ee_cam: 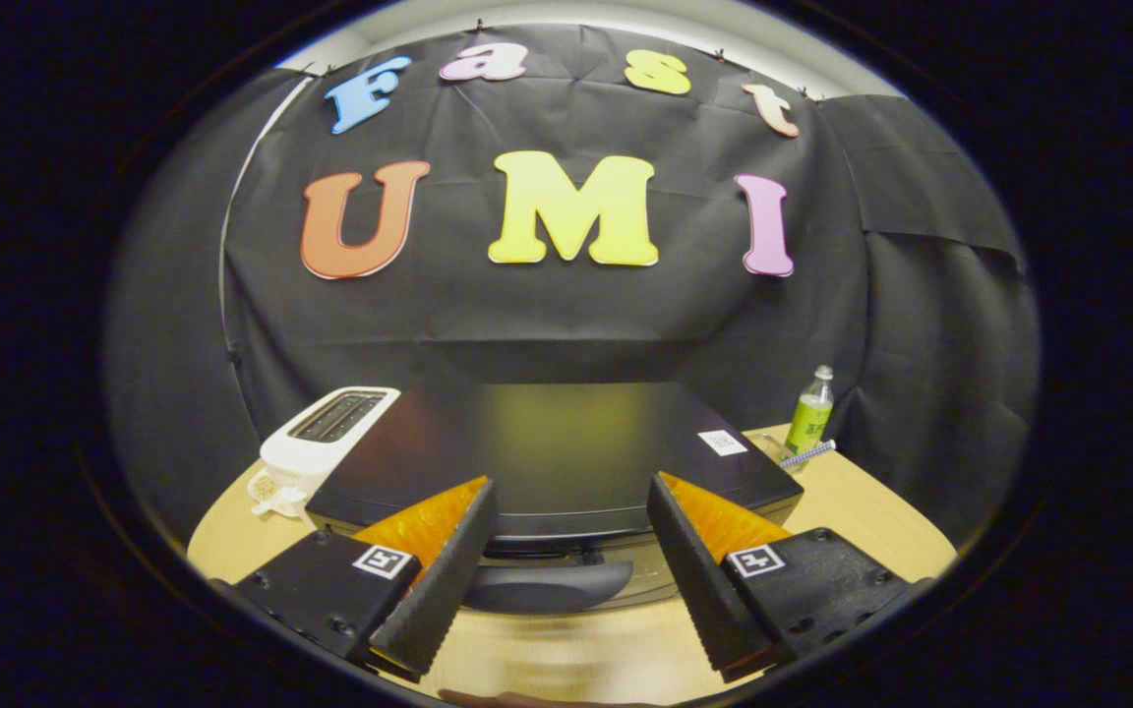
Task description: Open the toaster oven, put the food inside, and close the toaster oven door.
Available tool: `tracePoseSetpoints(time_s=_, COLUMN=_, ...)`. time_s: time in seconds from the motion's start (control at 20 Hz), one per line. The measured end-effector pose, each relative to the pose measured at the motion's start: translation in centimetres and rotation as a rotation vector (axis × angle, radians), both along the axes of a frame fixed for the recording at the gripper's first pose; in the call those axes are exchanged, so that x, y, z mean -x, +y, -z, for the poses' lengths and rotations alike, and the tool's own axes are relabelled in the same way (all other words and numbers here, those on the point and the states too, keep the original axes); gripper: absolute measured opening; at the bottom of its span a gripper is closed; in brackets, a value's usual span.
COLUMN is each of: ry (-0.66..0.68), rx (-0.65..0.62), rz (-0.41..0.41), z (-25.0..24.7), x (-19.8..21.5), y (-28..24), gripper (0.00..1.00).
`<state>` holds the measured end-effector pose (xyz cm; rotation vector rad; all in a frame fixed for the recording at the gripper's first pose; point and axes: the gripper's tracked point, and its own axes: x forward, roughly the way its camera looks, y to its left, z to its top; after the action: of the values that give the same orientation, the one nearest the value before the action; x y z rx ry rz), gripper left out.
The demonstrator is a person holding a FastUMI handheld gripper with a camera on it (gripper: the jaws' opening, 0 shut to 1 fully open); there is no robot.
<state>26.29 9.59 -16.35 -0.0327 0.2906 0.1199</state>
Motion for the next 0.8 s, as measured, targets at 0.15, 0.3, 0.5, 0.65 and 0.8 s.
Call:
tracePoseSetpoints(time_s=0.15, ry=0.027, rx=-0.014, rz=-0.016, z=0.9, x=-0.2, y=0.0, gripper=1.0)
tracePoseSetpoints(time_s=0.3, ry=0.041, rx=-0.064, rz=-0.034, z=1.1, x=0.1, y=-0.3, gripper=1.0)
tracePoseSetpoints(time_s=0.5, ry=0.026, rx=-0.028, rz=-0.032, z=0.9, x=1.0, y=-1.1, gripper=1.0)
tracePoseSetpoints(time_s=0.65, ry=0.082, rx=-0.042, rz=-0.041, z=2.6, x=1.6, y=-1.2, gripper=1.0)
tracePoseSetpoints(time_s=0.8, ry=0.114, rx=-0.122, rz=-0.057, z=3.5, x=2.4, y=-1.6, gripper=1.0)
